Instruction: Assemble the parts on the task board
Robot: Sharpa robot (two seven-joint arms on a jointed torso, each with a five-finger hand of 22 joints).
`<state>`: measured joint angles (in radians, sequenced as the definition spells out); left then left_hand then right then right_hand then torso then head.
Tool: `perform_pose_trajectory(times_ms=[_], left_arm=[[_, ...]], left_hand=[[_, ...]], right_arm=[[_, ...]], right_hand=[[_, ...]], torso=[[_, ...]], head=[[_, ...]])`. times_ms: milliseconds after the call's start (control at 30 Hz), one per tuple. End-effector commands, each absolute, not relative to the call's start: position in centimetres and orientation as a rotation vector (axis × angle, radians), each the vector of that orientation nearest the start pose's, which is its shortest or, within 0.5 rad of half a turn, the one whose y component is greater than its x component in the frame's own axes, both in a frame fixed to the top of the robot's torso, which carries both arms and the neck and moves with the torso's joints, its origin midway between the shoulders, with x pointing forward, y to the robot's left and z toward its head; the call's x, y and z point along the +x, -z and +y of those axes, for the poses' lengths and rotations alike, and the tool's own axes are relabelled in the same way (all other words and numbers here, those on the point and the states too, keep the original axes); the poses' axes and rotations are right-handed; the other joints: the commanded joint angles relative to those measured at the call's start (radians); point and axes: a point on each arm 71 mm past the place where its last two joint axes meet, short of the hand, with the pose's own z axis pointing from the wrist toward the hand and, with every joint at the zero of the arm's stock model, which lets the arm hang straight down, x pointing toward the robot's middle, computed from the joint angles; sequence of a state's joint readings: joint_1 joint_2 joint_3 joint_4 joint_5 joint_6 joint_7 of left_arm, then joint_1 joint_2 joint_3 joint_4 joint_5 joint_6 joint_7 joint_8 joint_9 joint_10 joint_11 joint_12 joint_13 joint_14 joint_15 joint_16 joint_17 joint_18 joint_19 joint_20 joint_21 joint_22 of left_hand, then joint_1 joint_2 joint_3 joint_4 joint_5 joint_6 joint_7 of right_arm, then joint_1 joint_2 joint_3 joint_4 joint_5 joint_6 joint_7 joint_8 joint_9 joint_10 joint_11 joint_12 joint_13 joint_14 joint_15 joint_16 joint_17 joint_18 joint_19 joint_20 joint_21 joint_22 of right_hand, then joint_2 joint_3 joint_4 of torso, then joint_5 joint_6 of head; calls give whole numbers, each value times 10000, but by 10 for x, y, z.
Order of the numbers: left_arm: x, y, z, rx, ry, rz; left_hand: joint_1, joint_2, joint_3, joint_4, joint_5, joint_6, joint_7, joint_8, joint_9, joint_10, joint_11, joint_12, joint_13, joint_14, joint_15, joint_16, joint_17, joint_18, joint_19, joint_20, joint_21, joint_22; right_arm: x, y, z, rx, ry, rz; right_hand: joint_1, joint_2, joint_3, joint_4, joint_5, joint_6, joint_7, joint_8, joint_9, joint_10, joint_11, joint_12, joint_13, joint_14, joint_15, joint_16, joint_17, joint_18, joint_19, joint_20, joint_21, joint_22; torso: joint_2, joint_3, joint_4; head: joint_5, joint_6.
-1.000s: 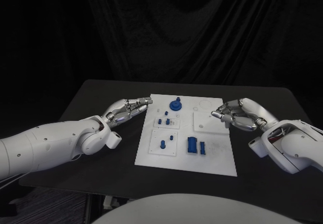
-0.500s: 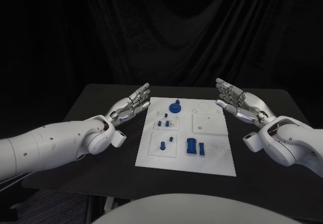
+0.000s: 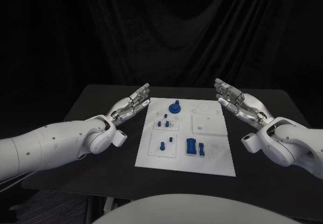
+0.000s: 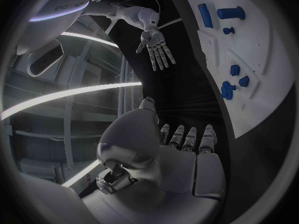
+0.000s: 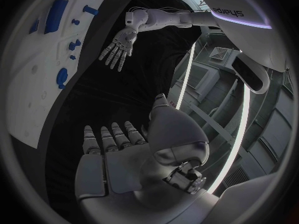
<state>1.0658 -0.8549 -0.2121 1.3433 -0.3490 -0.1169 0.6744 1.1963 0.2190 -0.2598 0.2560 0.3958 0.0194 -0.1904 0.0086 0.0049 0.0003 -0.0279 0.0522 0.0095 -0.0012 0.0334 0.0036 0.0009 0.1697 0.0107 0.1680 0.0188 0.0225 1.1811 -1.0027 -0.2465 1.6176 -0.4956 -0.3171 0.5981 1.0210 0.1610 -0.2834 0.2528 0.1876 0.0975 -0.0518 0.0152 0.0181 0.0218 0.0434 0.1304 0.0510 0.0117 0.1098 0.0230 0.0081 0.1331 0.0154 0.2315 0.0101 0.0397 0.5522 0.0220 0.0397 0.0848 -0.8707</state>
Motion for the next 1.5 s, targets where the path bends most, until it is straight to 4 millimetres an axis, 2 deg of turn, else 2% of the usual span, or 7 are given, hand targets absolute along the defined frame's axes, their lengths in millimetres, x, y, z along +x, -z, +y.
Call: perform_pose_trajectory(times_ms=[33, 100, 133, 633, 700, 767, 1500], left_arm=[[450, 286, 250, -7226, 15299, 15846], [452, 283, 247, -7406, 15188, 15631], [452, 281, 245, -7524, 15115, 15496], [463, 237, 204, -10909, 13048, 12773], [463, 233, 200, -11284, 12811, 12569], [462, 229, 196, -11646, 12578, 12385], [462, 224, 192, -12089, 12289, 12178]], left_hand=[[-3811, -696, 828, -816, -1264, -194, 595, -86, -49, -3, 279, -522, -95, 12, -334, -36, -9, -516, -107, -540, -188, -225], [-4415, -806, 957, -946, -1464, -194, 698, -86, -49, -3, 279, -522, -95, 12, -334, -36, -9, -636, -107, -615, -188, -225], [-4725, -862, 1025, -1014, -1567, -194, 741, -86, -49, -3, 279, -522, -95, 12, -334, -36, -9, -680, -107, -658, -188, -225], [-8091, -1478, 1750, -1738, -2679, -194, 1904, -86, -49, -3, 279, -522, -95, 12, -334, -36, -9, -1697, -107, -1680, -188, -225], [-8419, -2190, 1822, -1810, -2789, -194, 1904, -86, -49, -3, 279, -522, -95, 12, -334, -36, -9, -1697, -107, -1680, -188, -225], [-8751, -2190, 1892, -2560, -2897, -194, 1904, -86, -49, -3, 279, -522, -95, 12, -334, -36, -9, -1697, -107, -1680, -188, -225], [-10633, -2190, 2598, -2560, -3958, -194, 1904, -86, -49, -3, 279, -522, -95, 12, -334, -36, -9, -1697, -107, -1680, -188, -225]], right_arm=[[427, 230, -244, 5462, -14267, 15456], [430, 228, -241, 5823, -14196, 15206], [432, 228, -239, 6050, -14150, 15054], [460, 223, -198, 11378, -12571, 12416], [461, 224, -195, 11741, -12429, 12291], [462, 224, -193, 12010, -12321, 12203], [462, 224, -192, 12089, -12289, 12178]], right_hand=[[-3256, -505, 900, -808, -597, -975, 518, -152, -181, -218, -434, -418, -510, -117, -347, -230, -81, -400, -154, -736, -101, -397], [-3756, -580, 1033, -941, -693, -975, 518, -152, -181, -218, -434, -484, -510, -117, -397, -230, -81, -409, -154, -849, -101, -397], [-4021, -625, 1102, -1010, -743, -975, 518, -152, -181, -218, -434, -516, -510, -117, -1098, -230, -81, -476, -154, -908, -101, -397], [-6890, -1610, 1874, -1749, -1876, -975, 518, -152, -181, -218, -434, -1304, -510, -117, -1098, -230, -81, -1331, -154, -1536, -101, -397], [-7174, -1610, 1952, -1818, -1876, -975, 518, -152, -181, -218, -434, -1304, -510, -117, -1098, -230, -81, -1331, -154, -1597, -101, -397], [-7458, -1610, 2054, -2528, -1876, -975, 518, -152, -181, -218, -434, -1304, -510, -117, -1098, -230, -81, -1331, -154, -2315, -101, -397], [-9078, -1610, 2834, -2528, -1876, -975, 518, -152, -181, -218, -434, -1304, -510, -117, -1098, -230, -81, -1331, -154, -2315, -101, -397]], torso=[[-4, -10, -19], [-8, -22, -40], [-10, -29, -53], [-70, -192, -346], [-75, -204, -368], [-78, -214, -387], [-80, -220, -397]], head=[[-34, 135], [-79, 276], [-106, 363], [-739, 2363], [-786, 2513], [-826, 2638], [-848, 2707]])
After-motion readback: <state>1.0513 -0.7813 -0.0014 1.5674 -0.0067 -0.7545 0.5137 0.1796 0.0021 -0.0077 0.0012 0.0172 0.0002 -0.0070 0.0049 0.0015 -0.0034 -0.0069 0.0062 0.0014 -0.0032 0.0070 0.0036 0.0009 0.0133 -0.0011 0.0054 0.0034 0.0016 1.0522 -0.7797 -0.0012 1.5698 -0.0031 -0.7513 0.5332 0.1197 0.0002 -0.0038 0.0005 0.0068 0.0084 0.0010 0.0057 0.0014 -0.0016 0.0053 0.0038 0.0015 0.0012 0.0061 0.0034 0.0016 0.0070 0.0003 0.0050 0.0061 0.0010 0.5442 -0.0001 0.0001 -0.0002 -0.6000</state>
